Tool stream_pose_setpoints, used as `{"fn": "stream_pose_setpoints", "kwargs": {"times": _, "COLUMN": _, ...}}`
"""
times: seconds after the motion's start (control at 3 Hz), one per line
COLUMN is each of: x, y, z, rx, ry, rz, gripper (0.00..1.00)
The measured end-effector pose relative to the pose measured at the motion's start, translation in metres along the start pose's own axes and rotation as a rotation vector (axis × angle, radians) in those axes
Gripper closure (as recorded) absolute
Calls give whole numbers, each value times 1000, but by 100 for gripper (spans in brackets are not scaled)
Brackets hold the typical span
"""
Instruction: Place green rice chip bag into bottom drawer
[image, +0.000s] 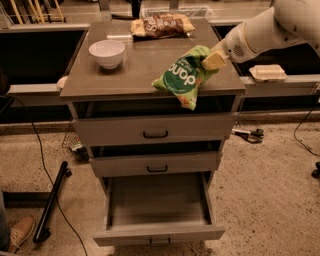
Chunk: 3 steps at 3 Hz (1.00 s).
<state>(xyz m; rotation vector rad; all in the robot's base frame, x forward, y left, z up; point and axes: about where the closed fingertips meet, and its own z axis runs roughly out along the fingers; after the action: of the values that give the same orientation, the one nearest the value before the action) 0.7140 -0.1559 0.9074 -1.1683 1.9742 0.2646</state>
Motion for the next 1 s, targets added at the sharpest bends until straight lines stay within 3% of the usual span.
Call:
{"fn": "stream_pose_setpoints", "kwargs": {"times": 0.33, "x": 7, "y": 28, "z": -19, "rx": -39, "ry": -26, "rz": -17, "gripper": 100}}
{"fn": "stream_pose_setpoints", "kwargs": {"times": 0.67, "x": 7, "y": 28, "z": -19, "rx": -39, "ry": -26, "rz": -17, "gripper": 100}}
{"fn": "stream_pose_setpoints", "kwargs": {"times": 1.0, "x": 15, "y": 41, "z": -21, "rx": -33, "ry": -34, "rz": 63, "gripper": 100}}
